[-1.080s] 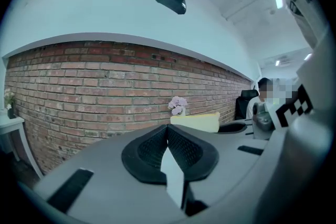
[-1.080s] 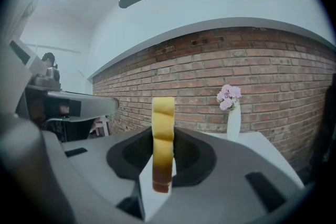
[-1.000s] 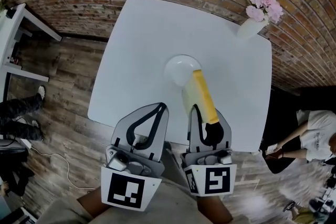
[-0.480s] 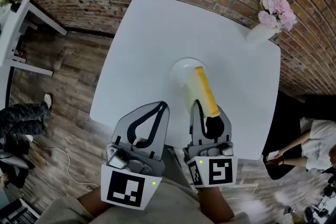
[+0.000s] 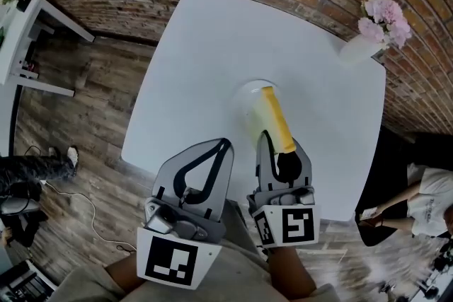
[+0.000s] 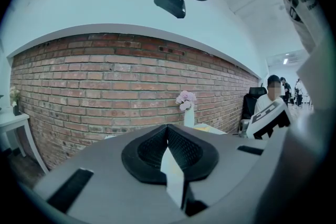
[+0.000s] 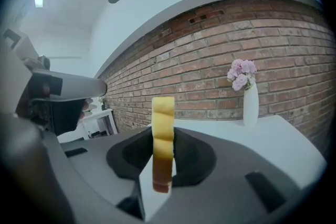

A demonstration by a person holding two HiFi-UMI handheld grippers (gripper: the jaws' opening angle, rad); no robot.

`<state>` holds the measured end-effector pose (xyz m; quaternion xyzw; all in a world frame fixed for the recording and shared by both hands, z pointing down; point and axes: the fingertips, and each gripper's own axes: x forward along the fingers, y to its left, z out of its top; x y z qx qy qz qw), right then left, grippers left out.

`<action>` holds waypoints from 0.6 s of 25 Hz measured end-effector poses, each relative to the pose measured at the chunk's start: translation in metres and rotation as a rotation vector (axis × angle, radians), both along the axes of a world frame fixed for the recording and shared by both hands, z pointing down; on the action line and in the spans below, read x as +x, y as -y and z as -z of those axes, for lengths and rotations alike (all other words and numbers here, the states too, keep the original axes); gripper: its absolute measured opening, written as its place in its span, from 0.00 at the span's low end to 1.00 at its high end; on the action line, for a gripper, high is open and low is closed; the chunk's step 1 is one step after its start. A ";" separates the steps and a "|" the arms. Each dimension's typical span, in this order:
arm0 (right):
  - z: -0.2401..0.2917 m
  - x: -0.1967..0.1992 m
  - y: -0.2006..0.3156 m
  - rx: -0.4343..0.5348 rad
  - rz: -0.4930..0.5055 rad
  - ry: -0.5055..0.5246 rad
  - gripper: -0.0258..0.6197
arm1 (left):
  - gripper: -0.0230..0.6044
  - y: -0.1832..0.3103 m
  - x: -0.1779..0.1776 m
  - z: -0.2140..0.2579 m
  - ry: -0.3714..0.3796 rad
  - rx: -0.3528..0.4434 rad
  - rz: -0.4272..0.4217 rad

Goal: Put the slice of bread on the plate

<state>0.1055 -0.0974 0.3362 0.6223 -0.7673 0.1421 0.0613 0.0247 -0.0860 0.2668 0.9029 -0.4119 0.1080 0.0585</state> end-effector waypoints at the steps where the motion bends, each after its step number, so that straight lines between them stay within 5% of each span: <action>1: -0.002 0.000 0.001 -0.006 0.001 0.004 0.18 | 0.05 0.000 0.000 0.000 0.002 0.000 0.001; 15: -0.025 -0.004 0.014 -0.046 0.013 0.033 0.18 | 0.05 0.007 -0.006 -0.012 0.022 -0.021 0.017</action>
